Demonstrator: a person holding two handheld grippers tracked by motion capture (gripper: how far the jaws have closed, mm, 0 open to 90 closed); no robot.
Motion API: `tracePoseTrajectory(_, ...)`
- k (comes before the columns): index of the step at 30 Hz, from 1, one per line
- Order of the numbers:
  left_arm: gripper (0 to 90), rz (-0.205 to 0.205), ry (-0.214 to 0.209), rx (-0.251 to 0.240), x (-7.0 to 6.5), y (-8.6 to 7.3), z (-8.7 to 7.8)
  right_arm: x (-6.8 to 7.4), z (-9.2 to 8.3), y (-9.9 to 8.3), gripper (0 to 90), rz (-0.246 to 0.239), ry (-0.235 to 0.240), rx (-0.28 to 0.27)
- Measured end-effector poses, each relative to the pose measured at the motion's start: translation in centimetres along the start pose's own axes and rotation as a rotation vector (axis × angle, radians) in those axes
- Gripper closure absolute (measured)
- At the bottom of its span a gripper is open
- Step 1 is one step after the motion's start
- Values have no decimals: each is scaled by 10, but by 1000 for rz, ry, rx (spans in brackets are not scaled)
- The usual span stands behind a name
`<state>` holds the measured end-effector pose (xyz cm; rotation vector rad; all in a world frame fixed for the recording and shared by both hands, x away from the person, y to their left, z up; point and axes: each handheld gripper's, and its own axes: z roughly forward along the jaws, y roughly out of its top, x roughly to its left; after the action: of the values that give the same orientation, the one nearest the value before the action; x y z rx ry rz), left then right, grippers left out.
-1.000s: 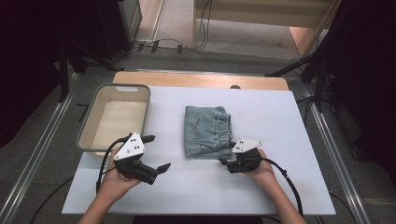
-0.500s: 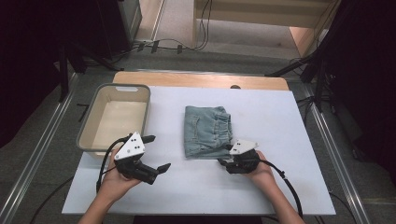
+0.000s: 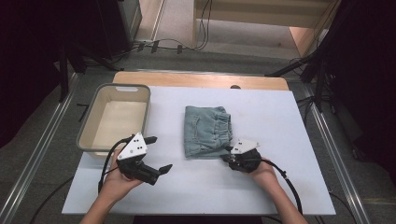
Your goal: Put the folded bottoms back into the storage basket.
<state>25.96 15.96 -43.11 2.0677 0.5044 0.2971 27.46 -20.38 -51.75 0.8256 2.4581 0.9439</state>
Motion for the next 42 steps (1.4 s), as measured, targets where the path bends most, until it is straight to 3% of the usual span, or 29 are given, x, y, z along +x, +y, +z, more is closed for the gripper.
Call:
tracePoseTrajectory(2, 0, 0, 0, 1, 0, 0, 0, -1, 0, 0, 593, 3, 4, -1)
tracePoseTrajectory(13, 0, 5, -11, 12, -2, 4, 10, 6, 0, 1, 659, -92, -46, 0)
tracePoseTrajectory(16, 0, 7, -7, 12, -1, 10, 17, 9, 0, 2, 729, -117, -71, -1)
tracePoseTrajectory(22, 0, -16, 8, 16, 4, 17, 27, 5, -1, 2, 751, -86, -48, -16)
tracePoseTrajectory(31, 0, -110, 14, 17, 17, 31, 49, 3, -1, 1, 745, -80, -33, -19)
tracePoseTrajectory(42, 0, -125, 55, 55, 27, 50, 70, 2, -1, 1, 734, -70, -24, -23)
